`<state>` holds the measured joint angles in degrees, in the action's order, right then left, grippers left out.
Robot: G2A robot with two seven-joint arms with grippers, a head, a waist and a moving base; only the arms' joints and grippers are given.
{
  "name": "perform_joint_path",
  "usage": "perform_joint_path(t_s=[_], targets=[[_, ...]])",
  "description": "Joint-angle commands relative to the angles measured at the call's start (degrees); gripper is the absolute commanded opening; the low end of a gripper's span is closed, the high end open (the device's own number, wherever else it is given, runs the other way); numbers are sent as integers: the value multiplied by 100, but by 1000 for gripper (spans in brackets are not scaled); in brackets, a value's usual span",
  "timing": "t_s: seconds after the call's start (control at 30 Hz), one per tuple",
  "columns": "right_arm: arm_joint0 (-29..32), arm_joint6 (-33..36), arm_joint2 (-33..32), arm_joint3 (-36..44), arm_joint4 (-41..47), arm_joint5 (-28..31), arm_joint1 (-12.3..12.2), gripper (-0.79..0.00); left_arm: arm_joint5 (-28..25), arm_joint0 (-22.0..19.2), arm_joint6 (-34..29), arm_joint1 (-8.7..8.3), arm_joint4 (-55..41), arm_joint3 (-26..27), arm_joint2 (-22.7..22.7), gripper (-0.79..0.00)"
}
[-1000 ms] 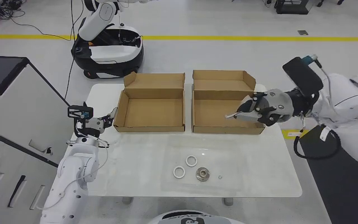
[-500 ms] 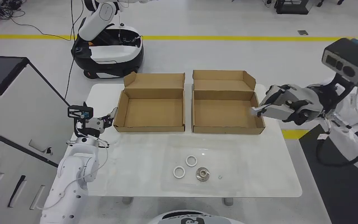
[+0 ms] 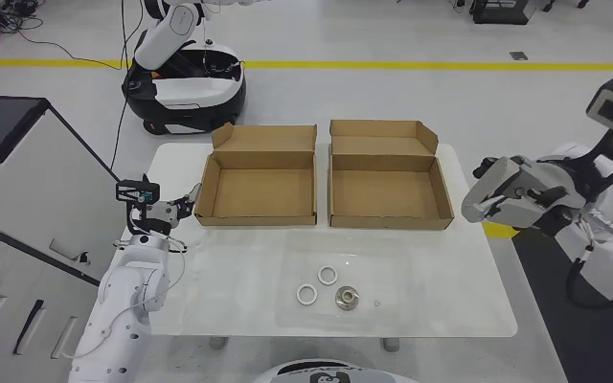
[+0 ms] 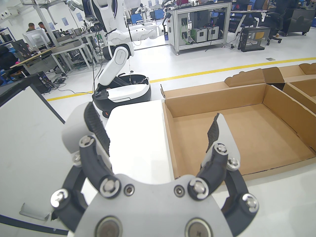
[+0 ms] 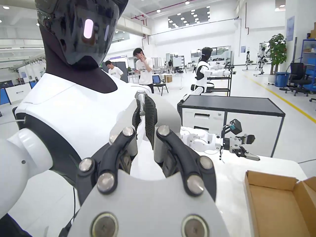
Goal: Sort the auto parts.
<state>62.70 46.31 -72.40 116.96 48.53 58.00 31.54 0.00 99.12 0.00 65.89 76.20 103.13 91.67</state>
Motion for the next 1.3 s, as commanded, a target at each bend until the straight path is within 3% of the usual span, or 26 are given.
perform_joint_path(t_s=[0.0,0.57,1.17,1.27], targets=[[-1,0,1,0,-1,0,0,-785,0,0,0,0,0,0,0,0],[-26,93,200,390,215,-96,130,-785,0,0,0,0,0,0,0,0],[-824,-3,1661,596,1852,0,883,-785,0,0,0,0,0,0,0,0],[-879,30,1739,454,1715,-32,1007,-785,0,0,0,0,0,0,0,0]])
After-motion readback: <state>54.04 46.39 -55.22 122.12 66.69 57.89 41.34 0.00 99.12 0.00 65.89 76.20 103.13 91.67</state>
